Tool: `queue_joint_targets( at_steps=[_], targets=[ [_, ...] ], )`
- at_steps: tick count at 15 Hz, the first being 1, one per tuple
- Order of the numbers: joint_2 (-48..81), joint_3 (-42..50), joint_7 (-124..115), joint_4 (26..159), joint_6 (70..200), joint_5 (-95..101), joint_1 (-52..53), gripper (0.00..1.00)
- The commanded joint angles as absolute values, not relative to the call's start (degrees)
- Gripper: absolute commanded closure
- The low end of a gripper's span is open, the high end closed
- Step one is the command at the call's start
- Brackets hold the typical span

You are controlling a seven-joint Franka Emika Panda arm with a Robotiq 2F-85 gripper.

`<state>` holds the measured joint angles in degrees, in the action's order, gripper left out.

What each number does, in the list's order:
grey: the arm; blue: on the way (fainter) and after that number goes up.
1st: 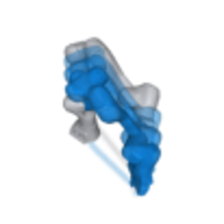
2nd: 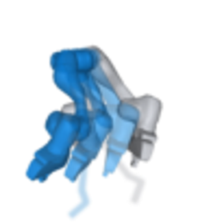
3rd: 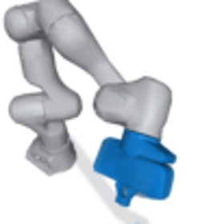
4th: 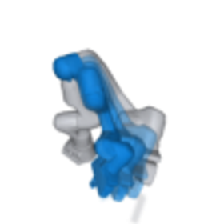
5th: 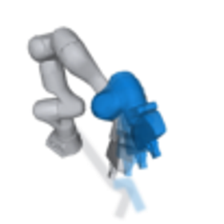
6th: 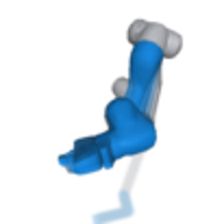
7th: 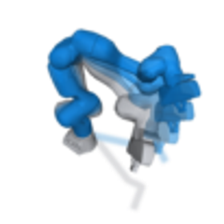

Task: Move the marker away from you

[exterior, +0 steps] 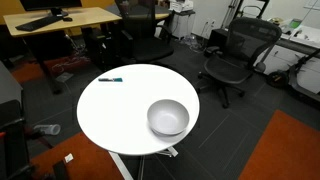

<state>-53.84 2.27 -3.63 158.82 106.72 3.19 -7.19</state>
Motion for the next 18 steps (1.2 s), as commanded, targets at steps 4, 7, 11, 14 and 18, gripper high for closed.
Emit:
queue_joint_targets(
  at_steps=[4,7,11,14,18],
  targets=[
    [-53.8,2.4,-3.7,158.7,106.6,3.3,-7.0,0.00],
    [-52.1,2.1,-3.8,158.2,108.1,2.3,-5.9,0.00],
    [-46.4,0.3,-5.5,157.3,116.1,-1.3,-2.7,0.00],
    [-39.4,-1.7,-8.1,156.8,125.2,-4.8,-0.8,0.00],
    [-27.6,-5.7,-15.0,154.5,136.3,-8.3,0.9,0.00]
  ],
)
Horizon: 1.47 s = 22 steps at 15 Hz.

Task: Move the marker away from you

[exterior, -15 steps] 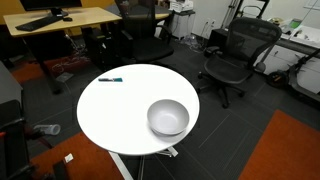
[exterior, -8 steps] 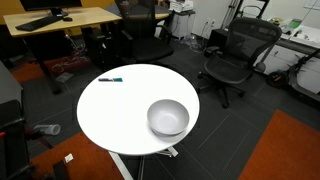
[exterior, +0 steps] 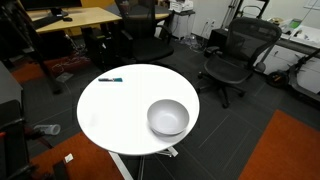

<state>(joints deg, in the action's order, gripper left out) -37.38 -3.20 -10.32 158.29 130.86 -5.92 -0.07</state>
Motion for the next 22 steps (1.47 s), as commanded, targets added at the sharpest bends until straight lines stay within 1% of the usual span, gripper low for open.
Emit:
queue_joint_targets(
  at_steps=[1,6,10,15,22],
  targets=[
    [-24.5,-6.9,-17.1,153.6,138.6,-8.3,0.9,0.00],
    [-8.9,-10.4,-26.6,146.2,147.5,-6.2,0.3,0.00],
    [1.0,-9.9,-32.5,138.8,149.1,-4.1,1.4,0.00],
    [10.3,-7.5,-43.0,131.2,148.2,2.1,5.7,0.00],
    [19.0,-4.3,-50.0,125.1,149.2,3.2,12.5,0.00]
  ],
)
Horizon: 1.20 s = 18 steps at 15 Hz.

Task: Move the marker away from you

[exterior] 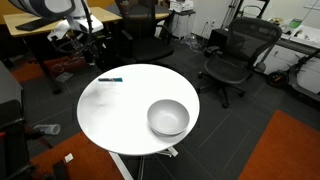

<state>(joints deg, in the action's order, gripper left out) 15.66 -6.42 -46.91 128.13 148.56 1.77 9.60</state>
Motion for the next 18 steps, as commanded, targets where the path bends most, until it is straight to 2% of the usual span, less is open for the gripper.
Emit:
queue_joint_targets(
  at_steps=[1,18],
  targets=[
    [20.0,-3.6,-50.8,124.4,149.3,3.8,13.5,0.00],
    [35.7,2.5,-50.9,112.9,151.0,2.1,18.8,0.00]
  ],
)
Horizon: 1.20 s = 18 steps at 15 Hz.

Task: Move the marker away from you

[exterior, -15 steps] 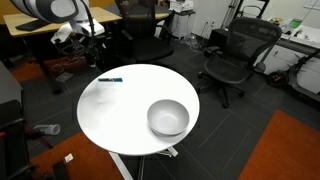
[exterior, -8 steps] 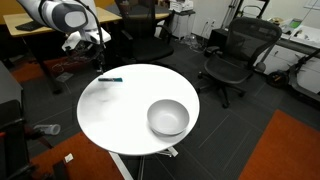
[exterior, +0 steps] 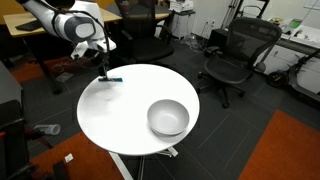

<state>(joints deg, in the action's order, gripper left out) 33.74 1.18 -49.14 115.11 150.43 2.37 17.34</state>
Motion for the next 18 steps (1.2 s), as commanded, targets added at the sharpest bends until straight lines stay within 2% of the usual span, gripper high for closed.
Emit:
queue_joint_targets(
  at_steps=[1,4,6,15,16,18],
  targets=[
    [36.3,2.7,-50.9,112.4,151.0,2.1,19.0,0.00],
    [37.5,2.9,-50.8,111.3,150.8,1.8,19.1,0.00],
    [38.0,3.2,-50.8,110.8,150.8,1.8,19.2,0.26],
    [39.1,3.4,-50.3,109.7,150.7,1.1,18.8,0.95],
    [39.3,3.4,-50.2,109.6,150.6,1.1,18.8,1.00],
    [39.2,3.4,-50.2,109.6,150.5,1.0,18.7,0.96]
  ],
)
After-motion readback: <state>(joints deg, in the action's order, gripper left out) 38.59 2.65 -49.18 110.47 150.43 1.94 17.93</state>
